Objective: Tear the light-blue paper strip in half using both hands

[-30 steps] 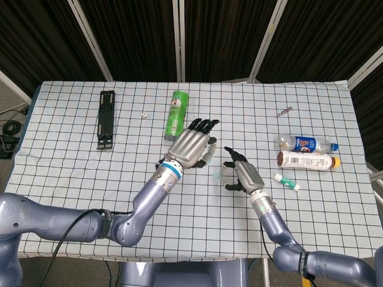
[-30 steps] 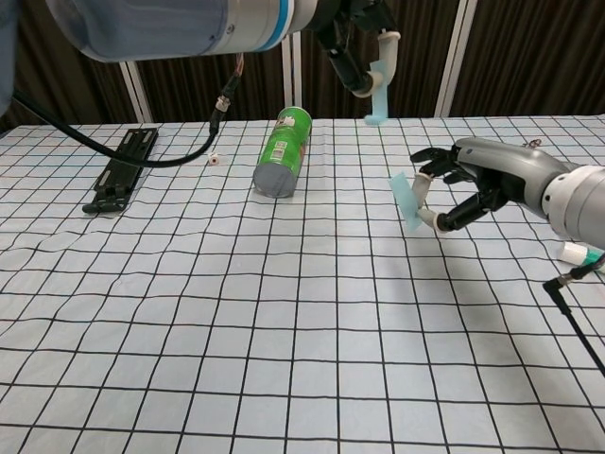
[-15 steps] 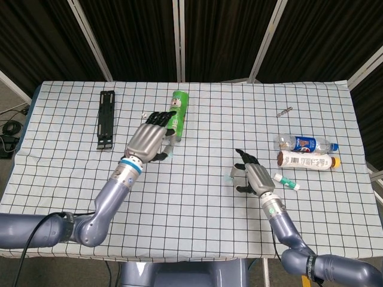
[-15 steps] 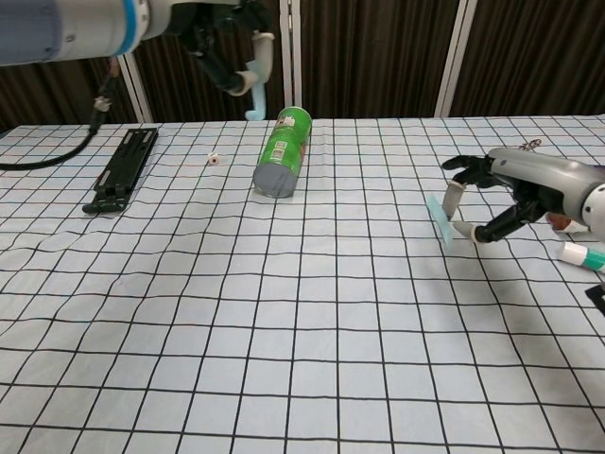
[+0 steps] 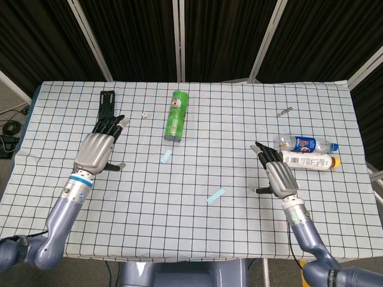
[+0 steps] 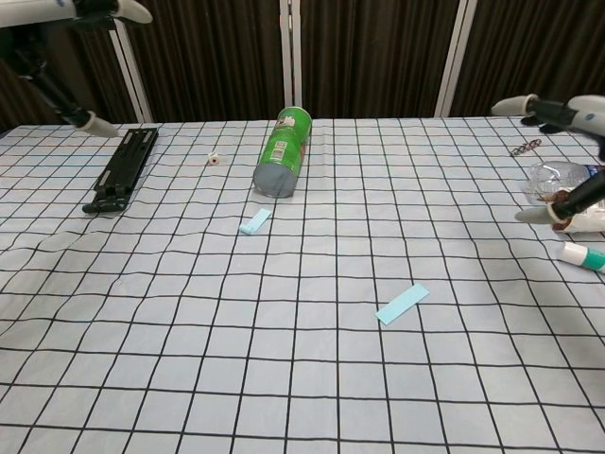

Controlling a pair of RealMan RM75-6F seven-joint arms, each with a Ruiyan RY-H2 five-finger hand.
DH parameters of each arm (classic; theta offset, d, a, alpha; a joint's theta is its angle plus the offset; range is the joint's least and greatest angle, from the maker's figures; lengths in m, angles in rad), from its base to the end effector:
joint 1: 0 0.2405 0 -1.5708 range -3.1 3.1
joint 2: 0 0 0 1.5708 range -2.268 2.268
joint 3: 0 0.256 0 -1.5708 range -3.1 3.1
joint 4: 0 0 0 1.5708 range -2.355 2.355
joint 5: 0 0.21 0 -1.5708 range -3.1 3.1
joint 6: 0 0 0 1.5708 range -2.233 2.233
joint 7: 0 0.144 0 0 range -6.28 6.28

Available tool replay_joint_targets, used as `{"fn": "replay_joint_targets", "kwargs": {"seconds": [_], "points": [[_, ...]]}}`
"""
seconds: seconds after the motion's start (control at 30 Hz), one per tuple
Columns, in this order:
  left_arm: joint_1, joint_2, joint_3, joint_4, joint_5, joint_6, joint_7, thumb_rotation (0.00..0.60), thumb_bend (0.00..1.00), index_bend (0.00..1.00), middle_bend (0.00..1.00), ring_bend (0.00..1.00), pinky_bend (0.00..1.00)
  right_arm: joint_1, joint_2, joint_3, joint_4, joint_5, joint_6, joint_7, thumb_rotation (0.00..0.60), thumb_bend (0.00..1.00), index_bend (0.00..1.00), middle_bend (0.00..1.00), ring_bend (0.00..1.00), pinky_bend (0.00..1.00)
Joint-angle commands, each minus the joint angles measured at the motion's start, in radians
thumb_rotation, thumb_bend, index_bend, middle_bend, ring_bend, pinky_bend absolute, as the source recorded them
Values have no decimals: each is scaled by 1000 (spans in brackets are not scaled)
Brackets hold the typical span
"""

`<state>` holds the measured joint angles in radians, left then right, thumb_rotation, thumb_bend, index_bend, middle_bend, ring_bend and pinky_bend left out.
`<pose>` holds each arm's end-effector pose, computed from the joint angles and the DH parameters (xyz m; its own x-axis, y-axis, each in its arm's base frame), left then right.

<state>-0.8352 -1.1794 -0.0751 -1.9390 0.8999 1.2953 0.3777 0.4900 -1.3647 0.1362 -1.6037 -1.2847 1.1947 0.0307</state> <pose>-0.1233 0.3270 0.0993 0.3767 0.1202 0.9185 0.9061 -0.2540 -0.3384 -0.2135 -0.2988 0.0599 0.1337 -0.1721 0.9760 -0.9748 -0.2003 0.0982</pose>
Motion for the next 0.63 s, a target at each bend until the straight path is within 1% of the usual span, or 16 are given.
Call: {"fn": "replay_joint_targets", "kwargs": {"seconds": [0.03,0.2,0.27,0.3,0.33,0.47,0.63], "points": [[109,49,70,-5,134,76,-77,600,0,0,0,0,0,-72,78,-53,60,-156,134,52,600,61,7,0,0,0],[218,71,131,21,260,161,-143,600,0,0,0,0,0,-134,142,-75,92,-234,252,68,600,30,11,0,0,0],[292,78,172,50,326,227,-171,600,0,0,0,0,0,-180,189,-88,100,-251,313,58,600,13,6,0,0,0],[341,79,202,68,373,279,-186,600,0,0,0,0,0,-213,220,-101,94,-255,347,45,600,6,3,0,0,0],[381,70,220,98,421,321,-196,600,0,0,0,0,0,-235,244,-111,84,-261,366,37,600,1,0,0,0,0],[479,34,249,173,503,405,-226,600,0,0,0,0,0,-293,286,-125,60,-262,417,20,600,0,0,0,0,0],[534,17,242,219,534,409,-290,600,0,0,0,0,0,-333,302,-130,39,-265,442,11,600,0,0,0,0,0]]}}
